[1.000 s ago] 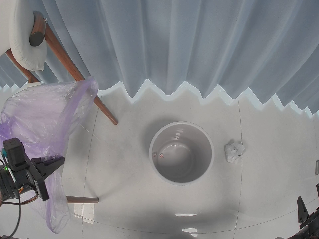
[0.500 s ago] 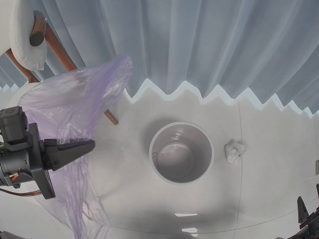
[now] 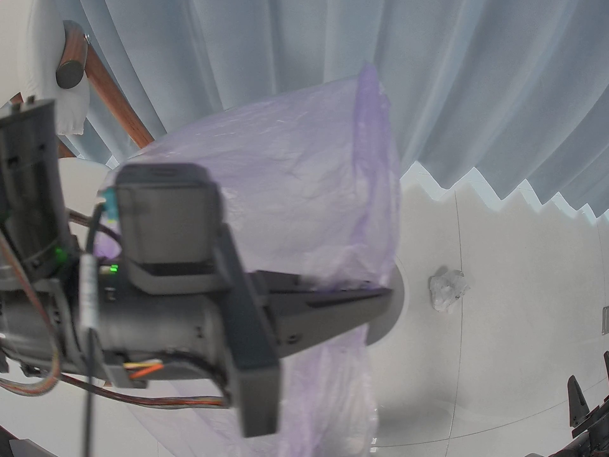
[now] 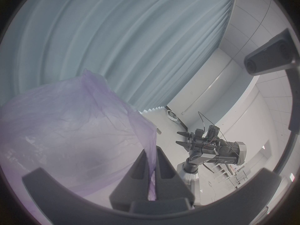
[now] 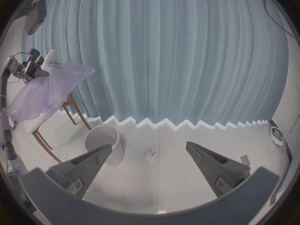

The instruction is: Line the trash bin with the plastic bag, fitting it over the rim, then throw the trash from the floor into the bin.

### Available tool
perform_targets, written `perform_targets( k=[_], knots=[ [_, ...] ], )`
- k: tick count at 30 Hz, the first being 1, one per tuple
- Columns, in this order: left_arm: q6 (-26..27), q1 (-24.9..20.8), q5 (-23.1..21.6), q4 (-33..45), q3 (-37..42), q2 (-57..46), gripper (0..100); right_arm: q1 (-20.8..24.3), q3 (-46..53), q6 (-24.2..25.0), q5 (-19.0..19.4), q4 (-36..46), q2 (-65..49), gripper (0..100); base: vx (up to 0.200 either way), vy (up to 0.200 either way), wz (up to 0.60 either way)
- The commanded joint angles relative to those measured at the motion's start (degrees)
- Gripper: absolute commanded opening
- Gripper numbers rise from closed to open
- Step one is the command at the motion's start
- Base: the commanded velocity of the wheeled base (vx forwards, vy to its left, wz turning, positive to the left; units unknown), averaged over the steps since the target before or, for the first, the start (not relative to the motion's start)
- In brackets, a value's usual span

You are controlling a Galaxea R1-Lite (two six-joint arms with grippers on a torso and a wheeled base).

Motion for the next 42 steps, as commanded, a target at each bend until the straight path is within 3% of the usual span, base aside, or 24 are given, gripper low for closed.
perform_targets(
  k=[1,5,15,23,28,33,38,42],
  knots=[
    [-0.34,-3.54,-0.06,-3.18,-3.95,10.38,0,0.01,1.01,-0.01,0.01,-0.01,-0.88,100,0.0,0.0,0.0],
    [-0.34,-3.19,-0.06,-7.48,-5.53,14.86,0,0.01,1.01,-0.01,-0.08,-0.01,-0.88,100,0.0,0.0,0.0],
    [-1.4,-2.23,0.47,-7.4,-5.44,15.3,0,0.01,1.01,-0.01,-0.08,-0.01,-0.88,100,0.0,0.0,0.0],
    [1.15,7.0,0.2,-7.57,-4.74,15.48,0,0.01,1.01,-0.01,-0.08,-0.01,-0.88,100,0.0,0.0,0.0],
    [9.41,14.91,-0.5,-7.92,-2.45,16.53,0,0.01,1.01,-0.01,-0.08,-0.01,-0.88,100,0.0,0.0,0.0],
    [7.57,13.95,-0.85,-7.83,-6.76,16.71,0,0.01,1.01,-0.01,-0.08,-0.01,-0.88,100,0.0,0.0,0.0],
    [7.74,12.72,-0.24,-8.19,-4.3,16.89,0,0.01,1.01,-0.01,-0.08,-0.01,-0.88,100,0.0,0.0,0.0],
    [6.34,10.52,1.96,-7.92,-7.46,17.68,0,0.01,1.01,-0.01,-0.08,-0.01,-0.88,100,0.0,0.0,0.0]
  ],
)
